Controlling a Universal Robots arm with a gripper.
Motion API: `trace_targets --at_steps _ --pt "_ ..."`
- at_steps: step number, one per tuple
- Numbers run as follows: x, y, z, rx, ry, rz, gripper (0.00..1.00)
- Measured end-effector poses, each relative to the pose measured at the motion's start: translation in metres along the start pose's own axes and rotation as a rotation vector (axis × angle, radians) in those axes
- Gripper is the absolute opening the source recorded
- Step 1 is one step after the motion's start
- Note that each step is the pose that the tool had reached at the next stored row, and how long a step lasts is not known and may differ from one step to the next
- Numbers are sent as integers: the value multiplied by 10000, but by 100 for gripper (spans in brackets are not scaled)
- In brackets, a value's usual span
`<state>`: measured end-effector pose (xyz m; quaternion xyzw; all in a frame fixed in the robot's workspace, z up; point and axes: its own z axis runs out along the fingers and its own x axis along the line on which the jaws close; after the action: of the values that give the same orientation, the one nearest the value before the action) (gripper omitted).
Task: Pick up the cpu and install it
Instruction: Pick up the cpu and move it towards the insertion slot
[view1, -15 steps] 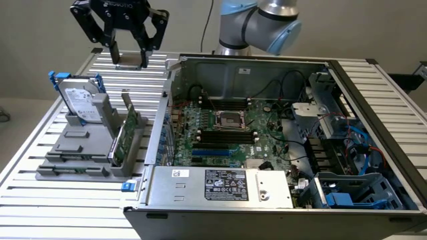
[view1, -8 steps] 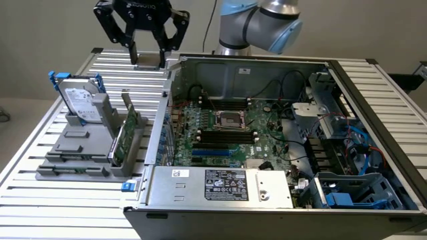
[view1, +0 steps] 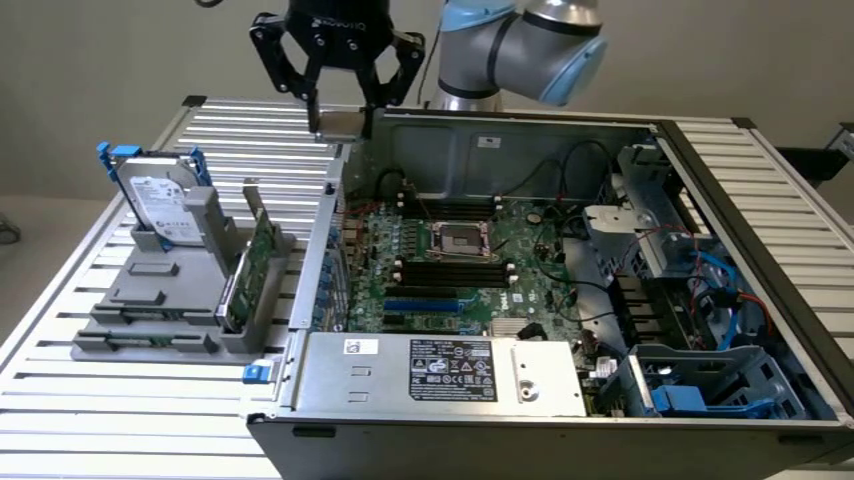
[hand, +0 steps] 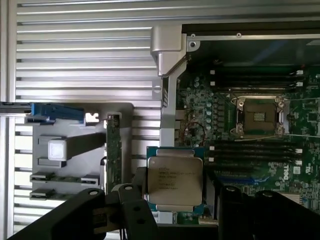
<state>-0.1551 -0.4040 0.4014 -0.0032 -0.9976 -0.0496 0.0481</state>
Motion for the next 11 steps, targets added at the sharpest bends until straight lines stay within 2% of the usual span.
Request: trace_targets --at_steps 11 --pt "-515 219 173 1 0 0 55"
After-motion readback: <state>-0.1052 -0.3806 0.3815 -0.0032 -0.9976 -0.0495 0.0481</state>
